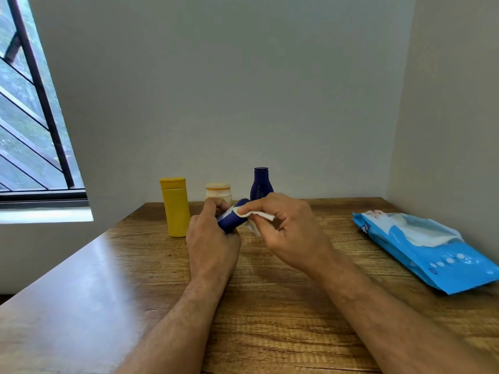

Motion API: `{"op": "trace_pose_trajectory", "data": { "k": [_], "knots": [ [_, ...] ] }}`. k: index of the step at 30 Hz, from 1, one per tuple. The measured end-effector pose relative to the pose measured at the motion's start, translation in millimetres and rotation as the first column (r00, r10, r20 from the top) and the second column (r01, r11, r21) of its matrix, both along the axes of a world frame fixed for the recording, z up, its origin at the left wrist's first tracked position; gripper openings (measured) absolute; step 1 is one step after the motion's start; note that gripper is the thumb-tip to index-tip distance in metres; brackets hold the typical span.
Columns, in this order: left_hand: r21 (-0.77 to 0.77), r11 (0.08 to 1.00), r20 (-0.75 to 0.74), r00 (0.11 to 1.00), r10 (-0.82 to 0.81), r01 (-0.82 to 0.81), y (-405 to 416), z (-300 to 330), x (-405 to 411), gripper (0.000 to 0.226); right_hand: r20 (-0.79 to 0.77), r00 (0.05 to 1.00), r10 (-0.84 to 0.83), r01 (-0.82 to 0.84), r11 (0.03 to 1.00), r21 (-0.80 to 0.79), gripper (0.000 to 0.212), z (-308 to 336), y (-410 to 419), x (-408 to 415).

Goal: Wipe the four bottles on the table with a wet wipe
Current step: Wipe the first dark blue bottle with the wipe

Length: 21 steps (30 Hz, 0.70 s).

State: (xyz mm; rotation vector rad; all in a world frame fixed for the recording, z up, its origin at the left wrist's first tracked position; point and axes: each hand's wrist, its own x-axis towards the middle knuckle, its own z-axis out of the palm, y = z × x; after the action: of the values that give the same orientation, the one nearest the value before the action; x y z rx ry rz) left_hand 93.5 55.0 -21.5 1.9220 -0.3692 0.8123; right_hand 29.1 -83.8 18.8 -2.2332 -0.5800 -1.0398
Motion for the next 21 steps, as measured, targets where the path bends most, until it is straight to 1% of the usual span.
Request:
{"op": "trace_pose_trajectory", "data": {
  "k": [1, 3, 5, 7, 9, 11, 15, 19, 21],
  "knots": [
    [-0.005, 1.0, 0.005, 1.0, -0.013, 0.013, 0, 0, 0, 0.06, 0.016, 1.0, -0.006, 0.005, 1.0, 0.012, 0.024, 0, 1, 1],
    [-0.016, 0.999, 0.021, 0.999, -0.044, 0.044, -1, 2, -1, 0.057, 0.018, 0.999, -0.041, 0.04, 0.995, 0.087, 0.023, 2, -1, 3],
    [-0.021, 0.995, 0.054, 0.994, -0.091, 0.093, -3, 4, -5, 0.06, 0.011, 0.995, -0.097, 0.094, 0.985, 0.144, 0.022, 2, -7, 5],
    [-0.032, 0.985, 0.097, 0.982, -0.163, 0.167, -4, 6, -9, 0.063, 0.017, 0.99, -0.141, 0.139, 0.985, 0.099, 0.022, 2, -10, 5],
    [-0.061, 0.971, 0.123, 0.967, -0.224, 0.232, -4, 8, -13, 0.059, 0.05, 0.989, -0.137, 0.135, 0.99, 0.049, 0.023, 0, -7, 3],
    [-0.092, 0.959, 0.122, 0.959, -0.257, 0.269, -3, 8, -14, 0.051, 0.092, 0.987, -0.129, 0.125, 0.991, 0.049, 0.024, 0, -5, 2],
    [-0.114, 0.943, 0.082, 0.949, -0.305, 0.313, -4, 8, -12, 0.045, 0.211, 0.968, -0.132, 0.119, 0.99, 0.075, 0.026, 1, -6, 1],
    [-0.081, 0.917, 0.053, 0.921, -0.387, 0.39, -7, 6, -14, 0.043, 0.207, 0.971, -0.121, 0.101, 0.989, 0.108, 0.029, 2, -8, 2],
    [-0.106, 0.892, 0.054, 0.898, -0.437, 0.44, -6, 6, -14, 0.039, 0.198, 0.977, -0.085, 0.063, 0.992, 0.112, 0.029, 2, -9, 2]
  ]
}}
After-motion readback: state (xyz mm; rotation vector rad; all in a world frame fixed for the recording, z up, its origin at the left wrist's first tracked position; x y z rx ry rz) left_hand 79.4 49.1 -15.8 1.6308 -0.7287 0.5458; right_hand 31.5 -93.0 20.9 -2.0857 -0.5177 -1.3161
